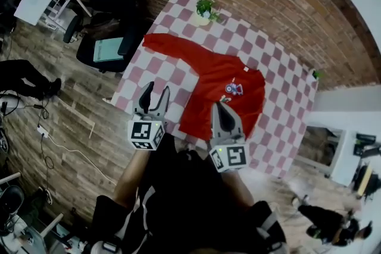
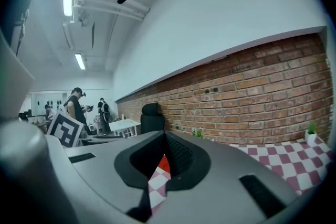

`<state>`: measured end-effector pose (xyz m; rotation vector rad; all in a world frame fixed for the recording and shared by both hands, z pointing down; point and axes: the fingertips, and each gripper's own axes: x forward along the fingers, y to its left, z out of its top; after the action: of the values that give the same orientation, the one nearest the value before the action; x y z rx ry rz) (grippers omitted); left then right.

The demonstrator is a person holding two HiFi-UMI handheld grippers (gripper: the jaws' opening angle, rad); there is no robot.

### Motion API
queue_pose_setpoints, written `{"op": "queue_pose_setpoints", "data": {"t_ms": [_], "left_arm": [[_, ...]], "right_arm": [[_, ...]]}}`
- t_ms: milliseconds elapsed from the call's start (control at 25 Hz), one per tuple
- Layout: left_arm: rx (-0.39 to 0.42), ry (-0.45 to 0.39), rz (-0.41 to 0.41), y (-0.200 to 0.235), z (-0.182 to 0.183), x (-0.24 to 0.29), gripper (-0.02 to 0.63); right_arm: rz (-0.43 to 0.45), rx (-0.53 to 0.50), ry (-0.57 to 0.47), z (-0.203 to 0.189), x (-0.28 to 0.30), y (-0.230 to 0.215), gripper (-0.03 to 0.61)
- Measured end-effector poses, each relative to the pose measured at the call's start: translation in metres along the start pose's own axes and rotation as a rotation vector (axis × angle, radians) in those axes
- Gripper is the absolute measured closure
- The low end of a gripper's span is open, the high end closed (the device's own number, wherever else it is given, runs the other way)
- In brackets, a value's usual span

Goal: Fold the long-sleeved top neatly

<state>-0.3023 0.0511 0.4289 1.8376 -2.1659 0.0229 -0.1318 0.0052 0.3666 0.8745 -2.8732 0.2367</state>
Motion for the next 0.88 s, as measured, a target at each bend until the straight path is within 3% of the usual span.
{"op": "queue_pose_setpoints", "data": {"t_ms": [280,400,880], "left_arm": [[-0.072,0.105,0.069,0.085,-0.019,0.064,0.419],[-0.115,0.186,0.095,0.119,-0.040,0.092,0.419],[-0.330,0.372,0.144,0.213,-0.122,0.191,0.420]], "right_arm": [[-0.018,-0.013,0.023,0.016,0.058,0.000,0.571],[-0.026,-0.068,0.034,0.012,0.079,-0.004,0.571],[-0.078,-0.062,0.115,0.006,0.155,-0.006,0.571]]}}
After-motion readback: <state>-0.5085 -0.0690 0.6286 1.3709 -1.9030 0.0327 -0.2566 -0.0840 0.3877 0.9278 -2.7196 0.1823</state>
